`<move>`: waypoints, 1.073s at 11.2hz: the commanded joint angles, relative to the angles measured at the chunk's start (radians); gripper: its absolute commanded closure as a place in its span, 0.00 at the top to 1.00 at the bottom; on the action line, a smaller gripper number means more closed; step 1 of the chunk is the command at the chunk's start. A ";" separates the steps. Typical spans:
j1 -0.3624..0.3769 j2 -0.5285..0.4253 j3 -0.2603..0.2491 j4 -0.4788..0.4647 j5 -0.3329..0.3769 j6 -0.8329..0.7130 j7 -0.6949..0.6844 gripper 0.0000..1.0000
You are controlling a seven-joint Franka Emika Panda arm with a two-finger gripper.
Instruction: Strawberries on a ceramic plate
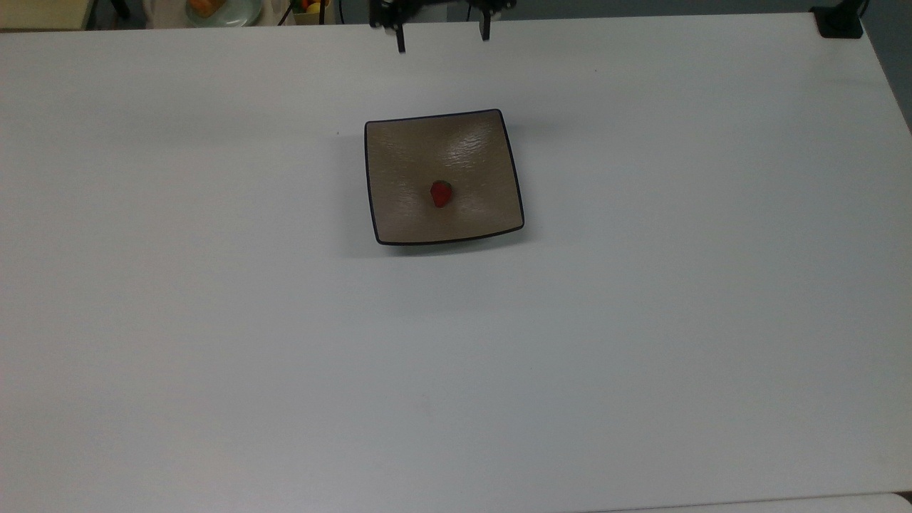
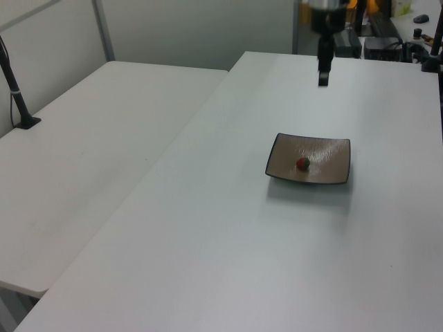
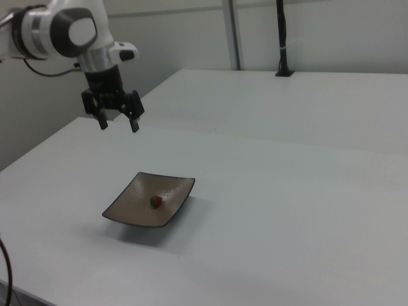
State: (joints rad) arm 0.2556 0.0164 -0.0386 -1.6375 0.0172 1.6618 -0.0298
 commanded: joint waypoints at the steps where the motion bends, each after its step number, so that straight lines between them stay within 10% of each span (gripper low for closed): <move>1: -0.032 -0.058 -0.003 -0.001 0.004 -0.025 0.144 1.00; 12: -0.107 -0.082 0.009 -0.008 0.026 0.007 0.019 1.00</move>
State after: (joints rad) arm 0.1586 -0.0534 -0.0374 -1.6347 0.0234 1.6560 0.0153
